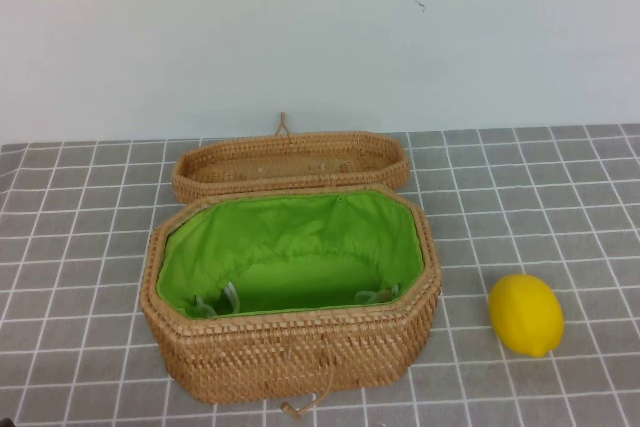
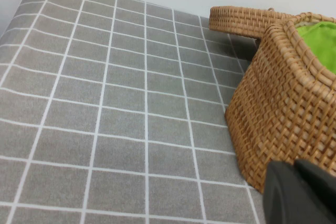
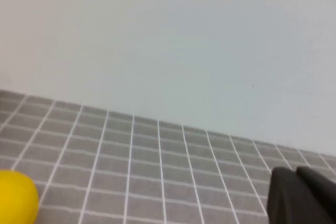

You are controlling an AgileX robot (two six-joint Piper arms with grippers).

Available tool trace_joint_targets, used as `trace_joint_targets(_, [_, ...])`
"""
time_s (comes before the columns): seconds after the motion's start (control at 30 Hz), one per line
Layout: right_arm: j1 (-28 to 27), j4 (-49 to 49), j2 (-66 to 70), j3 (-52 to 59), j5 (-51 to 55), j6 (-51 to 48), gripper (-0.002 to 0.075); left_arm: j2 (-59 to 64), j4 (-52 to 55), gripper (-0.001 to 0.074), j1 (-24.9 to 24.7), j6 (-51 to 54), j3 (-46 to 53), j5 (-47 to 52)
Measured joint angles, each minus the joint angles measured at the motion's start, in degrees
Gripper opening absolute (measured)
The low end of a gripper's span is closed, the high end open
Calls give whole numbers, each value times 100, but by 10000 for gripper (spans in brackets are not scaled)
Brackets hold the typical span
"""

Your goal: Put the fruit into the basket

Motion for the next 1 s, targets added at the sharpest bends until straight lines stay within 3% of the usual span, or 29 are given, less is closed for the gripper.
trace_joint_targets(0.27, [0, 6, 0, 0, 368, 2, 0, 0, 0, -3, 0, 0, 0, 0])
trace_joint_targets(0.53, [0, 6, 0, 0, -1103, 2, 0, 0, 0, -3, 0, 0, 0, 0])
trace_joint_targets(0.77, [0, 116, 0, -11, -3556, 2, 0, 0, 0, -3, 0, 0, 0, 0])
trace_joint_targets(0.9, [0, 740, 0, -11, -4059, 2, 0, 0, 0, -3, 0, 0, 0, 0])
trace_joint_targets(1.0, [0, 880, 0, -177, -3823, 2, 0, 0, 0, -3, 0, 0, 0, 0])
